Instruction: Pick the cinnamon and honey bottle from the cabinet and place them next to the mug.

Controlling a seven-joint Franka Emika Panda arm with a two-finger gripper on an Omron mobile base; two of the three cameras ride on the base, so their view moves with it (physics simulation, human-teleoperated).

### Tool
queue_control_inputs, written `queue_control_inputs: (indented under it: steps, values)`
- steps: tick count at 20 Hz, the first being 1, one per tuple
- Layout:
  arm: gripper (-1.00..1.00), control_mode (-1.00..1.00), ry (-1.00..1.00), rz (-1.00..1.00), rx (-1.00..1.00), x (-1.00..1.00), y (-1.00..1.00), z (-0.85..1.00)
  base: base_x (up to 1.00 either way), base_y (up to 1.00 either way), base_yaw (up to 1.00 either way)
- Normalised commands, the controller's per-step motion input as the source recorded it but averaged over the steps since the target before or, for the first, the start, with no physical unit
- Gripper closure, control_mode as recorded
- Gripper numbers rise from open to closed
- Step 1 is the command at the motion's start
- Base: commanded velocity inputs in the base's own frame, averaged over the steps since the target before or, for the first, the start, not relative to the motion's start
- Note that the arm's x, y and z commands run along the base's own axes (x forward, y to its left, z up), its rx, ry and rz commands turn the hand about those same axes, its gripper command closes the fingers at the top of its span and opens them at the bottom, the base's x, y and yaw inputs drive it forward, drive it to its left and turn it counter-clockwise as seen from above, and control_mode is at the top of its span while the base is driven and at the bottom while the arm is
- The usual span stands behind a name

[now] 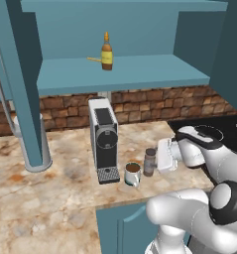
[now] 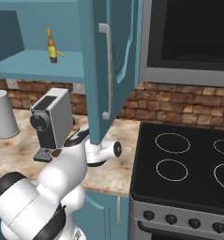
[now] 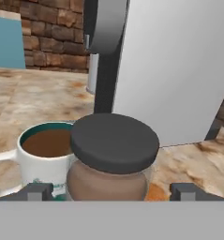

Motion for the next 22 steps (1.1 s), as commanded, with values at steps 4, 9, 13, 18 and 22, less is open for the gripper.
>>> queue_control_inputs:
  steps: [4,9,13,18,22]
  values:
    - [-1.0,-1.0,-0.15,0.0,0.05,-0.03,0.0,0.53,0.0,0.0,0.0]
    - [-1.0,-1.0,-0.12,0.0,0.03,-0.01,0.0,0.59,0.0,0.0,0.0]
    - [-1.0,-1.0,-0.03,0.0,0.01,0.0,0.01,0.38,0.0,0.0,0.0]
    - [-1.0,-1.0,0.0,-0.03,0.02,-0.19,0.12,0.56,0.0,0.0,0.0]
    - [-1.0,-1.0,0.0,-0.17,0.04,-0.64,0.15,0.48,0.0,0.0,0.0]
